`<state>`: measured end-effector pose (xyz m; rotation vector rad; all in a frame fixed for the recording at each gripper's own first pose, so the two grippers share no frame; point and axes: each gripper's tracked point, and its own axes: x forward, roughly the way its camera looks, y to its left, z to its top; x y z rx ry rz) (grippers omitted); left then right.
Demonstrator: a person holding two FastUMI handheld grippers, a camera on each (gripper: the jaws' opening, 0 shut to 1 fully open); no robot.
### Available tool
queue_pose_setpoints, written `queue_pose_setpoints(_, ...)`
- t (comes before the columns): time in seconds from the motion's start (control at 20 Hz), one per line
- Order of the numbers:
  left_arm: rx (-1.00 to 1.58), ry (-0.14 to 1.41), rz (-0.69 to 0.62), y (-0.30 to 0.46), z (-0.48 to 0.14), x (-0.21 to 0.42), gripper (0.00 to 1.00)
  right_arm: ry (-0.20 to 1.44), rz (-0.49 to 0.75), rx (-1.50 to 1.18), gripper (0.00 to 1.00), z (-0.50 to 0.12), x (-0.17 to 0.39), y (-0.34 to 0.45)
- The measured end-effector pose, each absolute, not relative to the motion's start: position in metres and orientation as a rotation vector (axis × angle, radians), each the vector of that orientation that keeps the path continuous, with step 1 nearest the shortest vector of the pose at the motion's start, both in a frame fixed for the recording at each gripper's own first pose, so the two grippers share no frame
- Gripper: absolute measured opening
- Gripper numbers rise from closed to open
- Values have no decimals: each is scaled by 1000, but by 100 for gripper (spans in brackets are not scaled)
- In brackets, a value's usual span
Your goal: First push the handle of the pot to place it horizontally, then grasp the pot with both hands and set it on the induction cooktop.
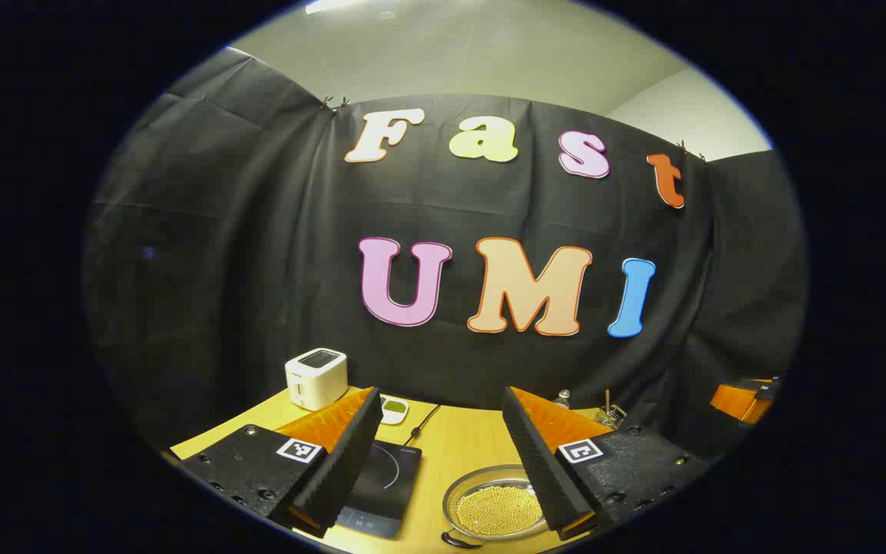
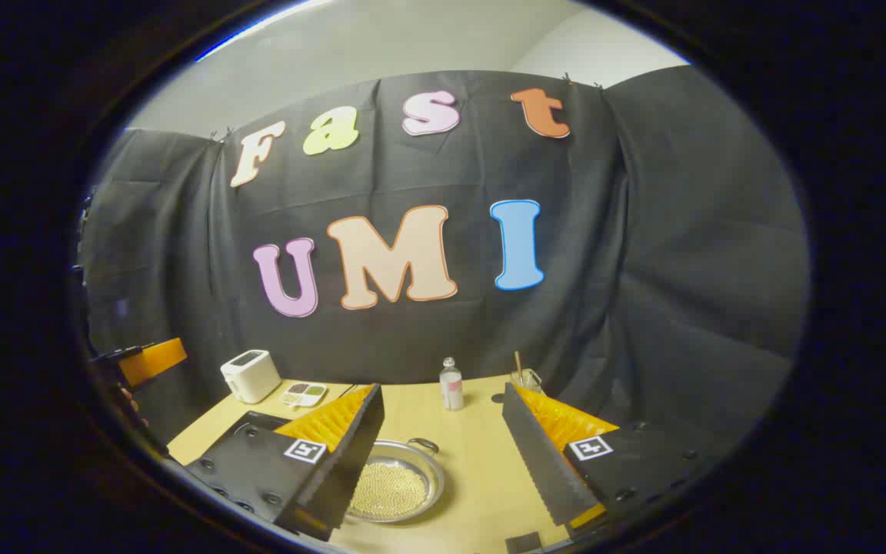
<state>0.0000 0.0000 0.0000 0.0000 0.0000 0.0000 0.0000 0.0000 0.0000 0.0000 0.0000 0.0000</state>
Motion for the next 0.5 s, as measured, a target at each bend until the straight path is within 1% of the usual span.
queue_pose_setpoints(0.1, -1, 9, -10, -9, -4, 4, 93, 4, -3, 3, 93, 0, 3, -6)
queue_pose_setpoints(0.15, -1, 23, -14, -13, -8, 6, 96, 6, -1, 5, 93, 0, 4, -8)
queue_pose_setpoints(0.2, -2, 33, -21, -17, -10, 7, 96, 9, 3, 7, 94, 0, 5, -9)
queue_pose_setpoints(0.25, -9, 43, -28, -22, -12, 6, 96, 10, 7, 8, 94, 1, 6, -10)
queue_pose_setpoints(0.3, -16, 48, -37, -26, -13, 7, 93, 10, 10, 6, 93, 1, 7, -11)
queue_pose_setpoints(0.45, -11, 57, -43, -31, -14, 8, 93, 14, 16, 4, 93, -1, 10, -16)
queue_pose_setpoints(0.5, -4, 56, -38, -31, -14, 8, 96, 19, 20, 7, 93, -2, 12, -17)
